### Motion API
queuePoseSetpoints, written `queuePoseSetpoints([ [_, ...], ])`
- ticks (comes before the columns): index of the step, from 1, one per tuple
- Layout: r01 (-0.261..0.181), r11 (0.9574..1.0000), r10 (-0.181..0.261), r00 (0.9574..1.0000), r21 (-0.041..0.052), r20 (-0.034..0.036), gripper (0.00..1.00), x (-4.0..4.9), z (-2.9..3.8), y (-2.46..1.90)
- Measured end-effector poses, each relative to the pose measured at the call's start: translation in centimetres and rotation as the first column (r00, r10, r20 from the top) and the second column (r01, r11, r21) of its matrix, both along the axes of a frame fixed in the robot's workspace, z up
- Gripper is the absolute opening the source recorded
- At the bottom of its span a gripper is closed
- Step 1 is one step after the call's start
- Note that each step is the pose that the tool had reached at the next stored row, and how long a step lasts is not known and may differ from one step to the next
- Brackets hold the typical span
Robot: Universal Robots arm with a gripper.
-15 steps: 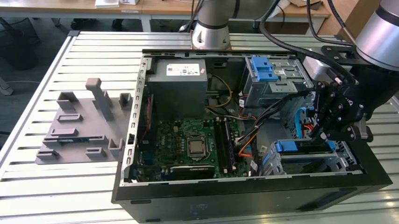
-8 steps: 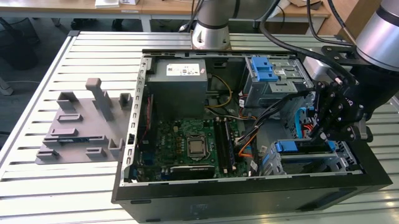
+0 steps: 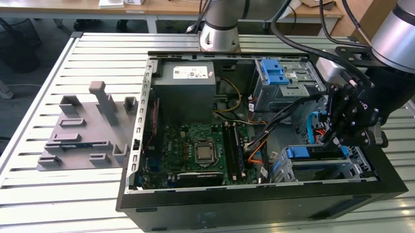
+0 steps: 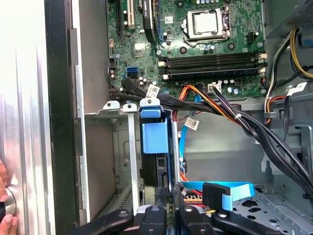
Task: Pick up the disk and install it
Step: 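Insert the first disk wire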
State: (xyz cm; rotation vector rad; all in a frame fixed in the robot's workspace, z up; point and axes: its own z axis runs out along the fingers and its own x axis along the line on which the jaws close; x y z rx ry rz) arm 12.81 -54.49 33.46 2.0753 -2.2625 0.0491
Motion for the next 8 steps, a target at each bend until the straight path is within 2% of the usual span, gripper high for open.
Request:
queuePoseSetpoints([
  [3, 0.0, 1.0, 0.0, 1.0, 0.0003, -0.0004, 0.17, 0.01, 0.03, 0.01],
  [8, 0.003, 1.0, -0.003, 1.0, 0.0061, -0.0008, 0.17, 0.09, 0.0, -0.02],
])
